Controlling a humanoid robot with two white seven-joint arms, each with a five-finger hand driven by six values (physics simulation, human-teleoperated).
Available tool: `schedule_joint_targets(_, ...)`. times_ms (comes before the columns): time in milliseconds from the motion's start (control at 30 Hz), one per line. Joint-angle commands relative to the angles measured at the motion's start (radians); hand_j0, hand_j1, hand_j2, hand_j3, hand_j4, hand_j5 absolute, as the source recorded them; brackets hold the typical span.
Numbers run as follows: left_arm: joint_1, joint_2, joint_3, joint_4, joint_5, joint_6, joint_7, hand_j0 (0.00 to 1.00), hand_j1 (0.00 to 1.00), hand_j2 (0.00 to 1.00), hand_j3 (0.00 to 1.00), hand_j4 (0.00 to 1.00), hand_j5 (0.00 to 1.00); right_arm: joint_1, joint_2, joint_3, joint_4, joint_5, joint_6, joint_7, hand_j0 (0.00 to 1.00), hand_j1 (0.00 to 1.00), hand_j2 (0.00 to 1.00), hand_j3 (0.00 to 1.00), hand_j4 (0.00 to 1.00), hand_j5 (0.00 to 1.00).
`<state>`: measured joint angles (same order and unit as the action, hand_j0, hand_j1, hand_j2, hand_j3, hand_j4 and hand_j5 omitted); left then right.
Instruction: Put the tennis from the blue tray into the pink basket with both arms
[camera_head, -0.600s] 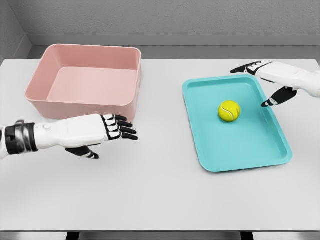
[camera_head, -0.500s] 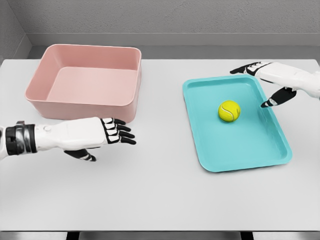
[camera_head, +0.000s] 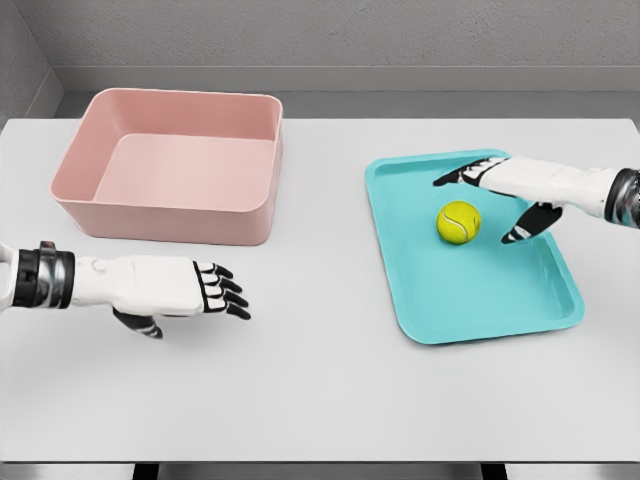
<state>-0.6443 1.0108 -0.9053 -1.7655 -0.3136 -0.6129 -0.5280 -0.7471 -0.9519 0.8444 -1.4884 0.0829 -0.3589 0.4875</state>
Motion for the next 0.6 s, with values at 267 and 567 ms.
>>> schedule_joint_targets(267, -0.003, 0.006, 0.002, 0.0, 0.018, 0.002, -0.009, 1.0, 1.0, 1.0, 1.0, 1.0, 1.0, -0.107, 0.116, 0.159, 0.14, 0.012, 0.02, 0.016, 1.0, 1.0, 1.0, 1.0, 1.0, 1.0)
schedule_joint_targets(567, -0.003, 0.006, 0.002, 0.0, 0.018, 0.002, -0.009, 1.0, 1.0, 1.0, 1.0, 1.0, 1.0, -0.107, 0.113, 0.16, 0.16, 0.014, 0.02, 0.028, 1.0, 1.0, 1.0, 1.0, 1.0, 1.0)
